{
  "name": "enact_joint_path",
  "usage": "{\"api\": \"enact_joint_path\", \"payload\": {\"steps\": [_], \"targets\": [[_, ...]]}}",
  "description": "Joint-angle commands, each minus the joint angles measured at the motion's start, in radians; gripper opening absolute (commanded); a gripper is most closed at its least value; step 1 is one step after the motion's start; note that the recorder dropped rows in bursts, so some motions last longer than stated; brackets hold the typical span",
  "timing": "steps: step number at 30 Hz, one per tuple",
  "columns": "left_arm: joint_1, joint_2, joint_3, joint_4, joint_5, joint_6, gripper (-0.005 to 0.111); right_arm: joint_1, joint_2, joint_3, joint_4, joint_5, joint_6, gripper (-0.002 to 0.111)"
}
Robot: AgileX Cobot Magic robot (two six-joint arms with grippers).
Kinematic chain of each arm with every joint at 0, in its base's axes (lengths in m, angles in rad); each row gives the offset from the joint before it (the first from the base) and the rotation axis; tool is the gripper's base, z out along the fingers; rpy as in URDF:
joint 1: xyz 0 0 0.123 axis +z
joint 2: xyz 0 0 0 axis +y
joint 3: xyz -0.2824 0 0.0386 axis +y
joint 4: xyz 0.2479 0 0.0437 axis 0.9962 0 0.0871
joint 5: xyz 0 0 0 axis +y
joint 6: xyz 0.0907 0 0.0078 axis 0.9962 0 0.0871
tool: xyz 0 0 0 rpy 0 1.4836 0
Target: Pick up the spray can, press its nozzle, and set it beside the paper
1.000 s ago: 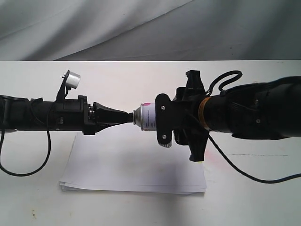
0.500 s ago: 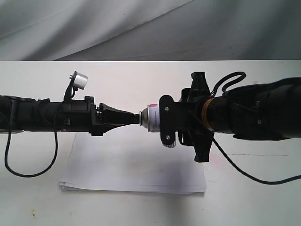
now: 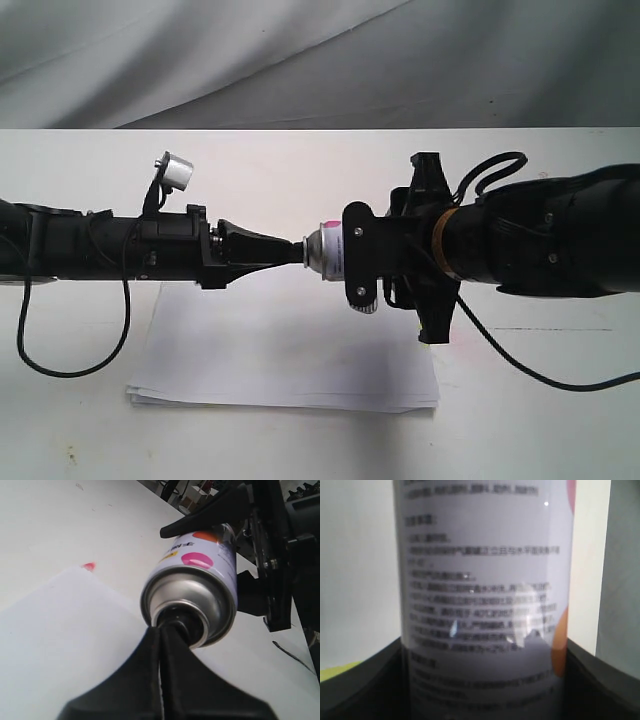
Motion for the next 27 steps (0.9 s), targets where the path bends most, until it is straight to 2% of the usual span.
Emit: {"api": "enact_joint_path", "payload": {"steps": [1,27], "targets": [[-0.030,-0.004,0.006,0.029,0.048,-0.007,0.000,0.009,-0.015,-0.011,0.014,-0.110,0.016,0.000],[-0.053,-0.047,0.006,0.029,0.048,-0.041,0.000,0.009,-0.015,-0.011,0.036,-0.111,0.018,0.000]]}}
